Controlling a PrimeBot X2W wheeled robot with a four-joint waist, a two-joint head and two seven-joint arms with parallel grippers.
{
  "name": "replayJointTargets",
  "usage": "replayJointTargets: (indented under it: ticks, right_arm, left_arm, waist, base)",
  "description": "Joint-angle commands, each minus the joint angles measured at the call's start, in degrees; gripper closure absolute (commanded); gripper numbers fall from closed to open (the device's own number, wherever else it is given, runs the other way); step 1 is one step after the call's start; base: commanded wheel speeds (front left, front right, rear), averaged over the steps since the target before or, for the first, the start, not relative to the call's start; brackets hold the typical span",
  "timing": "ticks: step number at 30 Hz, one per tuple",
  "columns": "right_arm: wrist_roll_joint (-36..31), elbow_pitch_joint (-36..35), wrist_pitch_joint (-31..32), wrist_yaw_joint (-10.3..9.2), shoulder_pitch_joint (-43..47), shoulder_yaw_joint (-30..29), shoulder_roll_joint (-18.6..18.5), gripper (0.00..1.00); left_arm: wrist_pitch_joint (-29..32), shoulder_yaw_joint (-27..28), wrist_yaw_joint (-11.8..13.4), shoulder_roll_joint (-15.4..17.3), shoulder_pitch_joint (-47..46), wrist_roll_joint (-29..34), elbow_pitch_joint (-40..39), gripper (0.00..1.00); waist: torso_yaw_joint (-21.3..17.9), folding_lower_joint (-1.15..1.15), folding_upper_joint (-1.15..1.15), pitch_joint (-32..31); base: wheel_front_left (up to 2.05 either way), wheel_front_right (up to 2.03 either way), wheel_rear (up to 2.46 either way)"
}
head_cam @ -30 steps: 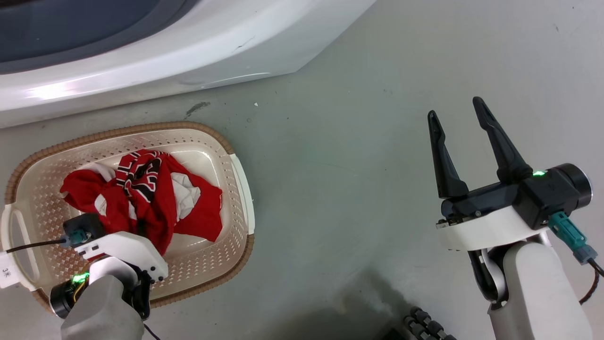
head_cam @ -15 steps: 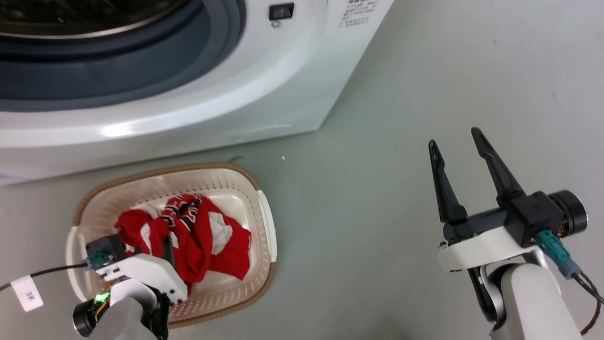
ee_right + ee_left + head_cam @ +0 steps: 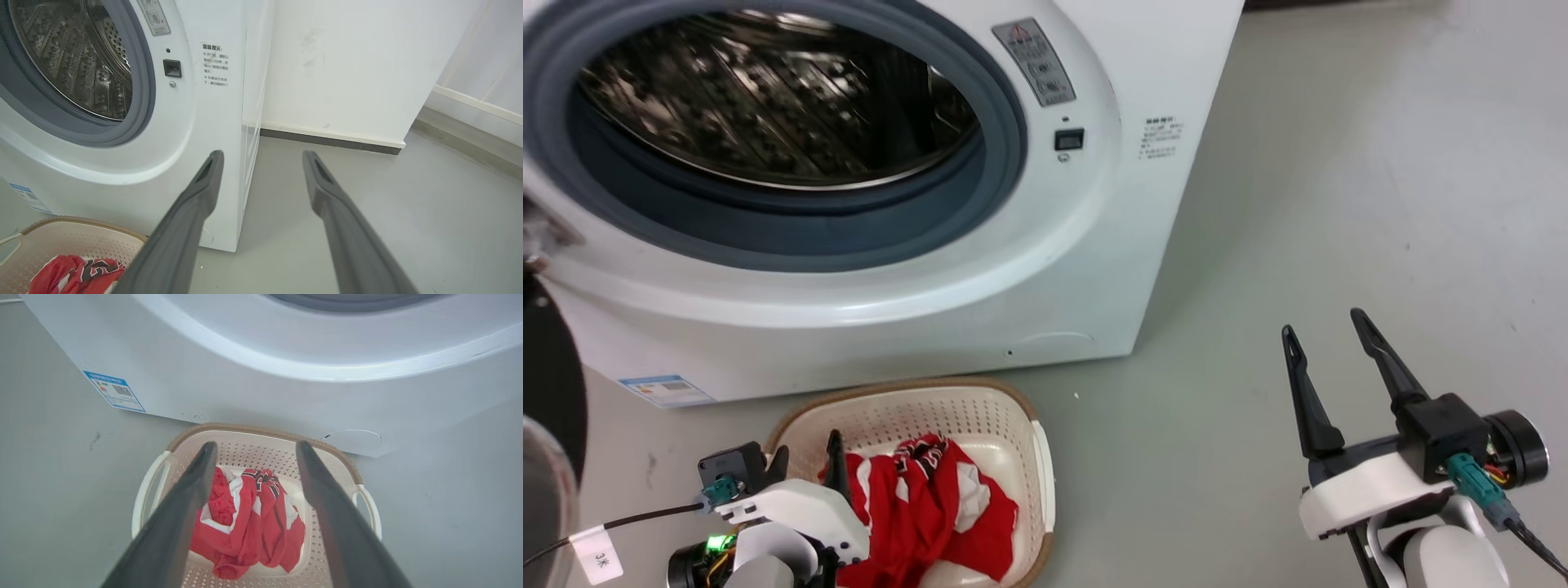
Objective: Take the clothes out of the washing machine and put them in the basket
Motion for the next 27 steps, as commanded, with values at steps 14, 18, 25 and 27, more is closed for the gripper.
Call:
replayJointTargets:
  ticks: [14,18,25,27]
  right_arm:
    - [-1.49,-3.60,3.45,-0.06,5.81,-1.24,0.07,0.00]
    - [-1.41,-4.25,3.84,-0.06,7.04,-1.24,0.07,0.00]
    - [-1.13,-4.87,4.30,-0.06,8.79,-1.11,0.07,0.00]
    - [-1.04,-5.06,4.36,-0.06,9.32,-1.21,0.07,0.00]
  left_arm:
    - [-0.17,1.55,-0.54,-1.69,6.95,11.33,-29.08,0.00]
    - [-0.16,1.13,-0.30,-1.97,8.98,13.67,-35.66,0.00]
    - [-0.16,0.61,0.28,-1.33,14.29,15.95,-41.86,0.00]
    - [-0.16,0.47,0.48,-1.17,15.84,16.20,-42.67,0.00]
  waist:
    - [4.78,0.01,0.00,-9.93]
    - [5.04,0.01,0.00,-11.26]
    - [5.16,0.01,0.00,-13.14]
    - [5.31,0.01,0.00,-13.48]
  base:
    - [0.00,0.00,0.00]
    - [0.00,0.00,0.00]
    - [0.00,0.00,0.00]
    - [0.00,0.00,0.00]
